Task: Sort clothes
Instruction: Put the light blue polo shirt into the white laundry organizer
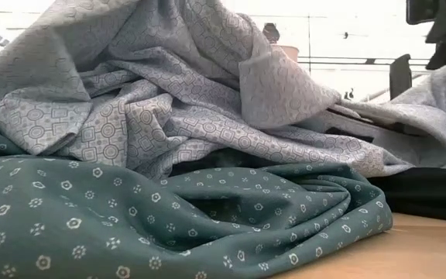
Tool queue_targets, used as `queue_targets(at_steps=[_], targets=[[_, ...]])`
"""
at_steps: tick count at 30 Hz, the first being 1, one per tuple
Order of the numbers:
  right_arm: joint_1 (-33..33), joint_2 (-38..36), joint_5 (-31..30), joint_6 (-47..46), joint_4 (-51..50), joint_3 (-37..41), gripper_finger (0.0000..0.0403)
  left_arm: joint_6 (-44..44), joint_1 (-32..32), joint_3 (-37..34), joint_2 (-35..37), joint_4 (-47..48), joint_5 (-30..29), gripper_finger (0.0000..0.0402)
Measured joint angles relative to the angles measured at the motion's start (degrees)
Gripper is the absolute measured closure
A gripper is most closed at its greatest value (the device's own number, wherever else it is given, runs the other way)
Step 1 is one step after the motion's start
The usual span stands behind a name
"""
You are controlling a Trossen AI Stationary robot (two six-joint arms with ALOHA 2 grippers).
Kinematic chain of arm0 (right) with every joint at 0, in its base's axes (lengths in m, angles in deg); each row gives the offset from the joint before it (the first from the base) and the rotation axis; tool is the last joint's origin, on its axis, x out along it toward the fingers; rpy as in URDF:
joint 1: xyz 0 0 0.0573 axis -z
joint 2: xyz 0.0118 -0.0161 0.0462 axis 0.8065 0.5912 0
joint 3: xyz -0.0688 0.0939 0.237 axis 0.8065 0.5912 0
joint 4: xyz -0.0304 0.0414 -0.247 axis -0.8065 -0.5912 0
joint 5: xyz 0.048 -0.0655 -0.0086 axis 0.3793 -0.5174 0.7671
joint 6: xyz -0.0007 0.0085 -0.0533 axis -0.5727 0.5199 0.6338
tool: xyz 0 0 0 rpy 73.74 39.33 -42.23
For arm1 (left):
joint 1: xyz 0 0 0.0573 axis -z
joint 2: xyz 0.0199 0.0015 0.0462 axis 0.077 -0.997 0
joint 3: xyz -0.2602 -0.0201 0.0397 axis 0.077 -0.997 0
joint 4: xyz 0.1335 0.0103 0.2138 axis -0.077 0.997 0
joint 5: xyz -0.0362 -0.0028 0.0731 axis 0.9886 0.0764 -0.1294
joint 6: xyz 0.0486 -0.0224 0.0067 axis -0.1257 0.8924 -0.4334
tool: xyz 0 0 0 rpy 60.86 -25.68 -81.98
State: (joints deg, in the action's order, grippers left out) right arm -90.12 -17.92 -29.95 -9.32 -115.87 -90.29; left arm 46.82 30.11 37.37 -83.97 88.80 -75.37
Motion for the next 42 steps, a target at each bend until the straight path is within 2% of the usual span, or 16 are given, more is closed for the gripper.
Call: queue_targets(at_steps=[3, 7, 9, 11, 16, 20, 22, 25, 29, 33, 38, 40, 42], targets=[[-0.3, -2.7, -0.9, -7.4, -6.9, -0.4, 0.0240, -1.4, -0.3, 0.0, 3.6, -0.7, -4.4, 0.0256], [-0.5, -3.2, 2.0, -14.9, -16.8, 0.7, 0.0247, -7.8, 1.0, 0.0, 8.1, -8.4, -18.7, 0.0256], [-0.4, -3.2, 1.7, -15.9, -16.9, 2.3, 0.0249, -12.7, 1.5, 0.1, 9.3, -13.5, -25.5, 0.0256], [0.1, -3.0, 0.5, -17.2, -15.8, 4.4, 0.0249, -16.9, 1.3, 0.1, 9.7, -16.9, -29.0, 0.0256], [3.4, -2.9, 1.8, -21.3, -4.8, 12.4, 0.0249, -19.2, -0.2, 0.1, 9.8, -16.7, -29.5, 0.0256], [6.5, -2.9, -0.4, -10.2, 11.1, 18.6, 0.0242, -21.4, -1.1, 0.1, 9.5, -16.9, -29.5, 0.0256], [8.5, -2.7, -1.9, -6.5, 16.1, 20.6, 0.0230, -21.7, -1.6, 0.1, 9.5, -16.9, -29.4, 0.0256], [12.4, -2.4, -2.2, -6.3, 15.9, 22.1, 0.0208, -22.2, -2.5, 0.1, 9.5, -16.9, -29.2, 0.0256], [18.6, -0.7, 1.9, -6.5, 15.9, 23.2, 0.0184, -23.1, -3.6, 0.1, 9.5, -17.0, -27.1, 0.0256], [24.1, 3.1, 4.4, -2.4, 22.9, 23.3, 0.0174, -23.6, -4.3, 0.1, 9.5, -17.0, -26.2, 0.0256], [29.0, 10.8, 8.3, 0.2, 32.5, 23.3, 0.0188, -23.7, -4.8, 0.1, 9.5, -17.0, -26.1, 0.0256], [29.9, 14.2, 10.2, -0.6, 32.9, 23.3, 0.0207, -24.1, -4.8, 0.1, 9.5, -17.0, -26.0, 0.0256], [30.1, 16.8, 11.0, -0.7, 33.6, 23.2, 0.0246, -24.6, -4.8, 0.1, 9.5, -17.0, -26.0, 0.0256]])
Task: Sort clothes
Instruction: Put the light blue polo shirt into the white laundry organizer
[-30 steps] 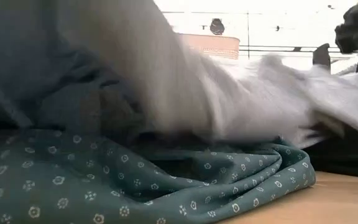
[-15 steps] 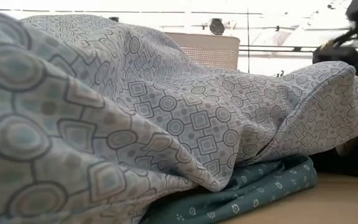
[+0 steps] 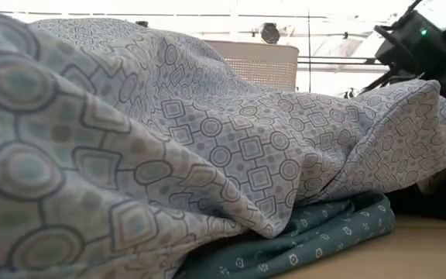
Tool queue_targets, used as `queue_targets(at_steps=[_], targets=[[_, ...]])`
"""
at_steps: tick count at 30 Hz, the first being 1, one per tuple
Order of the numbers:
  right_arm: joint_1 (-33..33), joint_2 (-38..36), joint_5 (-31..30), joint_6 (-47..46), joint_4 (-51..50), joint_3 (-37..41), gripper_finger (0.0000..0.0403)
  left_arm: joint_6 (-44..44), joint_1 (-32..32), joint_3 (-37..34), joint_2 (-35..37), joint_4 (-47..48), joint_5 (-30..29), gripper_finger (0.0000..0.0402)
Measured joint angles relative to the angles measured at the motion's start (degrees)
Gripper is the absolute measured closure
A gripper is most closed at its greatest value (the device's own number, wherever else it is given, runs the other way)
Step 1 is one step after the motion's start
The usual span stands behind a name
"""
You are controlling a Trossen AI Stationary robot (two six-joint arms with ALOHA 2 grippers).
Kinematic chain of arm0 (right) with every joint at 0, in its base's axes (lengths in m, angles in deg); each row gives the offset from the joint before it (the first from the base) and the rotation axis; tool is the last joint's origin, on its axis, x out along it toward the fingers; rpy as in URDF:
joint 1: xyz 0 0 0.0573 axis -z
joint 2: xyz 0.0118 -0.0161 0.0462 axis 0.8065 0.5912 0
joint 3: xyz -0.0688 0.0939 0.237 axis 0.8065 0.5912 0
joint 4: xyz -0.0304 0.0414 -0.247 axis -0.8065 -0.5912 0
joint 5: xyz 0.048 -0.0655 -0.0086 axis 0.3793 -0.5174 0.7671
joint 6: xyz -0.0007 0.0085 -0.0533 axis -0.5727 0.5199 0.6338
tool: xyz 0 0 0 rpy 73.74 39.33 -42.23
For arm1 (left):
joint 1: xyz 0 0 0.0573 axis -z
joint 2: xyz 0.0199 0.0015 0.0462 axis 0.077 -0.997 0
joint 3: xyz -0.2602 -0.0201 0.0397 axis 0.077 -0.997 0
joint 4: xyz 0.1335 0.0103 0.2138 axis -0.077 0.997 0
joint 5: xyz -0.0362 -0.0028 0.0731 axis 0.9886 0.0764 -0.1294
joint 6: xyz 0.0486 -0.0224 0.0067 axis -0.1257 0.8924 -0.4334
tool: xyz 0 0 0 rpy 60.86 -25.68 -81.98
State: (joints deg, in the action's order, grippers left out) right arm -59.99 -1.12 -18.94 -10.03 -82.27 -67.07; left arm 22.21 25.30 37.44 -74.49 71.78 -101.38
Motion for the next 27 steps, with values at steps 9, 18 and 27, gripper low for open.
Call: queue_targets(at_steps=[9, 18, 27], targets=[[-4.6, -1.9, 4.0, 2.1, -6.3, -4.8, 0.0395, -0.1, 0.0, 0.0, 0.0, 0.0, 0.4, 0.0256], [-13.2, -10.6, -4.7, 1.6, -62.1, -31.1, 0.0400, -2.1, -0.5, 0.0, 0.0, 0.1, 0.5, 0.0256], [-17.3, -13.8, -22.8, -0.9, -83.5, -57.8, 0.0401, -3.4, -0.7, 0.0, 0.0, 0.1, 1.2, 0.0256]])
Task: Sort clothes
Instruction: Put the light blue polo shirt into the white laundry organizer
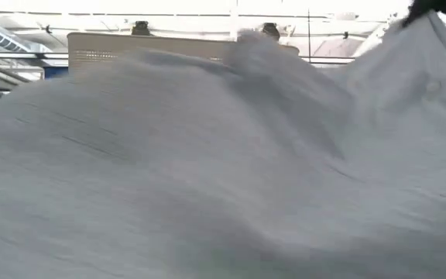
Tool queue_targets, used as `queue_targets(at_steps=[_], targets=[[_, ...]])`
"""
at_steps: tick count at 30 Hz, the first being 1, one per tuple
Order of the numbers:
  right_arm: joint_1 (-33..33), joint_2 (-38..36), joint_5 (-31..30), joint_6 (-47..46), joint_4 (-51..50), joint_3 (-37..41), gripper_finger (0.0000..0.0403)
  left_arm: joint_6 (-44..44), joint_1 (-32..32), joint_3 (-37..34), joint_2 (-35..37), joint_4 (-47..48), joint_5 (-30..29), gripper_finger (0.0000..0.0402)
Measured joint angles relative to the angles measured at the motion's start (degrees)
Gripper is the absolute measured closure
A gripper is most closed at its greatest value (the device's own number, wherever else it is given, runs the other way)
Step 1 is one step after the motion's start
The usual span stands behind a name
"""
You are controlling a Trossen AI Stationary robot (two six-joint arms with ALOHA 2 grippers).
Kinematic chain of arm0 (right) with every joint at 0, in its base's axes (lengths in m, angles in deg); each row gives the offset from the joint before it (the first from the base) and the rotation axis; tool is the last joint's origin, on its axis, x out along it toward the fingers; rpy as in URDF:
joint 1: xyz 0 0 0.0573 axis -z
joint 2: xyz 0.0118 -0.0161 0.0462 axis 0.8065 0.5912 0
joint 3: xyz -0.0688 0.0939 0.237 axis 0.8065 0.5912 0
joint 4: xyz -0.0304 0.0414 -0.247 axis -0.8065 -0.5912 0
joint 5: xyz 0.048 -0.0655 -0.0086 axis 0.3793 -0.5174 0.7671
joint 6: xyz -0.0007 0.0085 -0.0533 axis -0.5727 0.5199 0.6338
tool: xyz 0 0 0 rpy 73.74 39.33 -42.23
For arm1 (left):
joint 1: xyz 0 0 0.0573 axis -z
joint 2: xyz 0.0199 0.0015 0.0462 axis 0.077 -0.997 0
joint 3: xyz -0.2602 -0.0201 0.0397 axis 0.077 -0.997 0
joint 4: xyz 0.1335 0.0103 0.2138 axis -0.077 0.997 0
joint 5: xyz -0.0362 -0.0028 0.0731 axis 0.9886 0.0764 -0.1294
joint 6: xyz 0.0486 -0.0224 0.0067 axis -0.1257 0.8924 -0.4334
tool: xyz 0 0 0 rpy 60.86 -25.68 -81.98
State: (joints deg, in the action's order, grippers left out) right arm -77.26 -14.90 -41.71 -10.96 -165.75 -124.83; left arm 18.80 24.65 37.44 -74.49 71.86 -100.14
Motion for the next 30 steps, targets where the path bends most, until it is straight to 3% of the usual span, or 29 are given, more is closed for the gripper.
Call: queue_targets(at_steps=[5, 10, 14, 18, 25, 27, 30], targets=[[0.2, 0.4, -7.8, 8.1, 4.9, -6.4, 0.0402, -0.1, 0.0, 0.0, 0.0, 0.0, 0.0, 0.0256], [0.1, 3.6, -6.1, 23.8, 22.7, -6.6, 0.0402, -0.6, 0.0, 0.0, 0.0, 0.0, 0.0, 0.0256], [0.1, 9.6, 1.9, 33.6, 35.8, -6.6, 0.0402, -1.1, 0.0, 0.0, 0.0, 0.0, -0.1, 0.0256], [0.1, 17.5, 14.1, 41.3, 46.6, -6.6, 0.0403, -1.2, 0.0, 0.0, 0.0, 0.0, -0.6, 0.0256], [3.1, 29.1, 26.7, 47.5, 52.3, -6.6, 0.0403, -1.5, -0.3, 0.0, 0.0, 0.0, -3.0, 0.0256], [5.2, 32.2, 33.8, 48.2, 52.3, -6.6, 0.0403, -1.5, -0.4, 0.0, 0.0, 0.0, -3.1, 0.0256], [8.8, 36.3, 50.5, 48.2, 54.9, -6.6, 0.0402, -1.5, -0.7, 0.0, 0.0, 0.0, -3.2, 0.0256]])
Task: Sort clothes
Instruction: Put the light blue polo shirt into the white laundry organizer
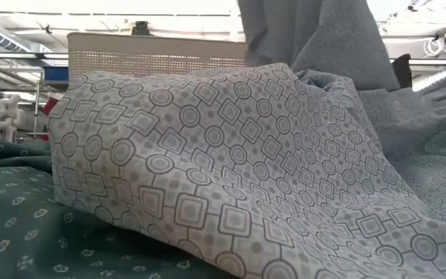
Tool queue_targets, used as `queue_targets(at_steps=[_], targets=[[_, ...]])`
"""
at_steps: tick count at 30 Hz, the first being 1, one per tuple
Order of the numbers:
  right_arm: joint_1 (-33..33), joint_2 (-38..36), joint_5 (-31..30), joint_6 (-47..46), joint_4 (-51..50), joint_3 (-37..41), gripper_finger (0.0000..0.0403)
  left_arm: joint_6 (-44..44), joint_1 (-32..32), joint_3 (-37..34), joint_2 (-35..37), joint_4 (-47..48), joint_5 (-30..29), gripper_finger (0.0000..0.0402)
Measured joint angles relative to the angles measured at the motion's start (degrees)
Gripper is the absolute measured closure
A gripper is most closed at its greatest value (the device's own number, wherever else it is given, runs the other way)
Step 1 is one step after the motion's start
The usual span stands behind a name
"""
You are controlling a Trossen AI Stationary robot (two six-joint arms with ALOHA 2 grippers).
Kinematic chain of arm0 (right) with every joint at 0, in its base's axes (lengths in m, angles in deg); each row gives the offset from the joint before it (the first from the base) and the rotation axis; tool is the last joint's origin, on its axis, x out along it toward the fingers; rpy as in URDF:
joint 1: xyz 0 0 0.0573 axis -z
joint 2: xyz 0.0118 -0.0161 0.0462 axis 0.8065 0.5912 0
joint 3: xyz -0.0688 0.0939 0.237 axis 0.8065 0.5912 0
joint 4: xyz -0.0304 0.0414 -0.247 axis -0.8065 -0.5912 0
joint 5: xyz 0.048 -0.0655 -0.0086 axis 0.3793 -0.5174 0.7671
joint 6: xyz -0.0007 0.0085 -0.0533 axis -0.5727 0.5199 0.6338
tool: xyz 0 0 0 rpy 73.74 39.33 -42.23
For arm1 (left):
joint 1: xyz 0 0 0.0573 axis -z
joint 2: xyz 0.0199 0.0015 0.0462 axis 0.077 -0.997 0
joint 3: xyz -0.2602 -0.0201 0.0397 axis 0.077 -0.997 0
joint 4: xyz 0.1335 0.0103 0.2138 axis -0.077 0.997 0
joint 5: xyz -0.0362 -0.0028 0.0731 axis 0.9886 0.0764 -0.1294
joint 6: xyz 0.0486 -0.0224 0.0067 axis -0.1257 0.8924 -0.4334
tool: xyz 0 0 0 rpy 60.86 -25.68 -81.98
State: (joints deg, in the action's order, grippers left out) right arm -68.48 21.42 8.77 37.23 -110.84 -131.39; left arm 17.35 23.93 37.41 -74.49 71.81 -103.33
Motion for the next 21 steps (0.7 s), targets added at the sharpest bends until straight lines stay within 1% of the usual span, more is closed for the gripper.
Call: queue_targets(at_steps=[2, 3, 5, 8, 15, 18, 21], targets=[[1.5, 2.4, 8.9, -1.6, 2.6, 0.0, 0.0398, 0.2, 0.0, 0.0, 0.0, 0.0, 0.0, 0.0256], [2.0, 3.3, 11.6, -2.6, 3.5, 0.0, 0.0392, 0.3, 0.0, 0.0, 0.0, 0.0, 0.0, 0.0256], [2.5, 4.6, 13.2, -4.2, 5.2, 0.0, 0.0377, 0.3, 0.0, 0.0, 0.0, 0.0, 0.1, 0.0256], [2.6, 4.6, 13.6, -4.7, 5.9, 0.0, 0.0345, 0.4, 0.2, 0.0, 0.0, 0.0, 0.5, 0.0256], [3.7, 4.2, 12.5, -8.3, 5.4, 0.0, 0.0258, 0.2, 0.5, 0.0, 0.1, 0.0, 1.5, 0.0256], [4.3, 4.1, 12.4, -10.3, 3.8, 0.0, 0.0235, -0.9, 0.5, 0.0, 0.1, 0.0, 1.5, 0.0256], [4.4, 2.7, 10.3, -12.1, 0.4, 0.0, 0.0228, -1.6, 0.5, 0.0, 0.1, 0.1, 2.7, 0.0256]])
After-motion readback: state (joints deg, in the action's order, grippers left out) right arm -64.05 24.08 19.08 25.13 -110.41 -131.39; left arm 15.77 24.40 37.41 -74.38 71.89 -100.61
